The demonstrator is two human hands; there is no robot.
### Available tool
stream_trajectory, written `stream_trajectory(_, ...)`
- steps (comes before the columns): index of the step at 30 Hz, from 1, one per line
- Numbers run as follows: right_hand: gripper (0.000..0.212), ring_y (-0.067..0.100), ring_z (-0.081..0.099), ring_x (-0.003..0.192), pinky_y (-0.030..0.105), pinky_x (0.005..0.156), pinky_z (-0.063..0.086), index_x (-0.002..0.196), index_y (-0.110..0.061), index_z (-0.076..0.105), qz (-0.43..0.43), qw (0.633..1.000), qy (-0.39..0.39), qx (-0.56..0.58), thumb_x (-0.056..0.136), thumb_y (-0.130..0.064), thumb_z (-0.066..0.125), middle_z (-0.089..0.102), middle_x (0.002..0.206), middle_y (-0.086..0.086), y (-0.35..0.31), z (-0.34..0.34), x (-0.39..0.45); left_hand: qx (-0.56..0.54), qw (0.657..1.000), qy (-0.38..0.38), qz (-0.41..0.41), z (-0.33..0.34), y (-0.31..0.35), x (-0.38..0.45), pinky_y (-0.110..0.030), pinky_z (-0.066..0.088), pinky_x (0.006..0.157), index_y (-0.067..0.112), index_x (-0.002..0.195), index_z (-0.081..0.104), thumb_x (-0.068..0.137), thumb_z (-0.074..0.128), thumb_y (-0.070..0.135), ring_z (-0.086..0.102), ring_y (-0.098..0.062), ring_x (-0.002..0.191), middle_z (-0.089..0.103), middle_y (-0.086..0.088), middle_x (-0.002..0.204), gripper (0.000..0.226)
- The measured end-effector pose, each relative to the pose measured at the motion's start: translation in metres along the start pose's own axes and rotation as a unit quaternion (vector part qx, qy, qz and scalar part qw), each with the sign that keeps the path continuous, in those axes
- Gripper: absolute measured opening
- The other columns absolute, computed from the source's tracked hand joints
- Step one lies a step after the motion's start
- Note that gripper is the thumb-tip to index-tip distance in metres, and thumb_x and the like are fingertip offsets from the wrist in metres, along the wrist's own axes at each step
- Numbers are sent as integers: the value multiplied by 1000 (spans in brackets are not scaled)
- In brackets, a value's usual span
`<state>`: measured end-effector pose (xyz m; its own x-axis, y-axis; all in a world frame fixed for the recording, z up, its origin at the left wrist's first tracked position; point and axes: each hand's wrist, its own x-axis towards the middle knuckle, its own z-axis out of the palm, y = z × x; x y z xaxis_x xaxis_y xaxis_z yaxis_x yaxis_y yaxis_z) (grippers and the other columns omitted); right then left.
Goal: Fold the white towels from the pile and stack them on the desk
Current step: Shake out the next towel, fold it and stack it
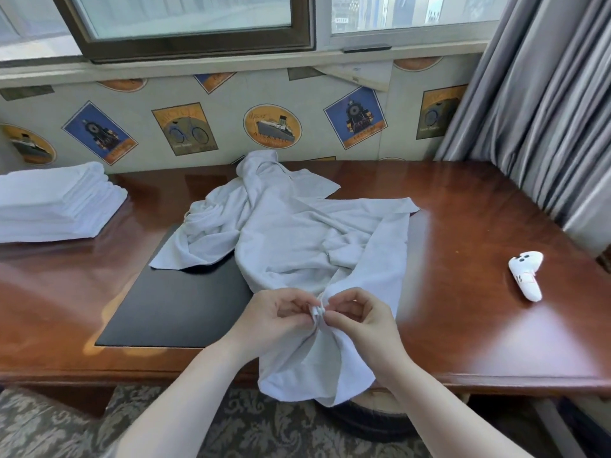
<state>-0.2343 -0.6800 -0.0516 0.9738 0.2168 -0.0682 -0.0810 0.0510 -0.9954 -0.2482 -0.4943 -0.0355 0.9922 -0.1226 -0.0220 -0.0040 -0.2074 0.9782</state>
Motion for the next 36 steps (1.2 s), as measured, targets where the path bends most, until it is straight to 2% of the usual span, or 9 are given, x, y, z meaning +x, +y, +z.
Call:
stream_trajectory(8, 23, 35, 66, 73, 59, 82, 50, 64, -20, 49, 0, 999, 44, -31, 66, -22, 72, 70, 79, 24, -4, 5, 6, 162, 982, 6, 92, 1, 0, 11, -18, 39, 93, 23, 81, 71, 83, 71, 2, 55, -5, 103, 55, 12, 107, 20)
stream_trajectory(11, 31, 38, 70, 83, 57, 84, 51, 63, -22, 47, -26, 998, 53, -20, 75, -10, 73, 72, 80, 20, -12, 5, 9, 222, 966, -32, 130, -4, 7, 22, -24, 30, 108, 16, 93, 66, 89, 65, 4, 40, -2, 131, 60, 16, 120, 13)
stream_trajectory(15, 27, 13, 71, 80, 32, 80, 56, 73, -18, 52, -112, 983, 135, -58, 79, -6, 75, 73, 80, -4, -19, 6, 11, 181, 976, -48, 113, 3, 17, 31, -36, 43, 94, 14, 94, 56, 94, 55, 3, 57, -13, 97, 61, 2, 94, 11)
stream_trajectory(17, 24, 7, 64, 77, 18, 73, 50, 79, -24, 55, -209, 945, 192, -162, 80, -7, 71, 66, 78, -9, -8, 5, -1, 180, 976, -35, 122, 8, 19, 38, -32, 43, 90, 13, 93, 54, 95, 54, 0, 55, -12, 90, 58, 4, 89, 13)
stream_trajectory(19, 15, 12, 58, 77, 24, 70, 47, 83, -17, 58, -267, 912, 97, -295, 82, -3, 62, 62, 80, -4, 17, 6, -19, 160, 979, -3, 128, 11, 21, 45, -24, 42, 87, 12, 94, 53, 95, 53, -1, 54, -7, 88, 56, 11, 87, 13)
stream_trajectory(22, 35, 30, 55, 102, 35, 74, 40, 114, -7, 55, -170, 826, -135, -520, 83, 7, 46, 58, 111, 11, 64, 15, -27, 132, 981, 16, 140, 14, 27, 52, -18, 42, 88, 11, 94, 52, 96, 52, 0, 55, -5, 88, 56, 19, 85, 11)
stream_trajectory(25, 45, 33, 35, 135, 39, 116, 19, 139, -3, 41, -70, 701, -148, -694, 95, -4, 46, 46, 139, 16, 79, 17, -4, 122, 980, 33, 150, 14, 33, 59, -26, 43, 86, 16, 93, 52, 92, 51, 13, 55, -11, 88, 56, 14, 85, 4)
stream_trajectory(28, 50, 33, 39, 128, 40, 118, 12, 137, -5, 40, -59, 632, -181, -751, 89, -9, 57, 54, 125, 15, 75, 5, 11, 96, 979, 71, 164, 6, 40, 69, -31, 44, 86, 16, 94, 52, 90, 51, 17, 55, -15, 90, 56, 13, 86, 4)
stream_trajectory(36, 24, 16, 38, 118, 33, 100, 25, 107, -27, 55, -125, 799, -120, -576, 85, -27, 63, 53, 110, -13, 82, -21, -6, 52, 975, 117, 182, 7, 38, 80, -23, 44, 86, 24, 92, 54, 95, 53, 21, 58, -7, 89, 58, 20, 86, 4)
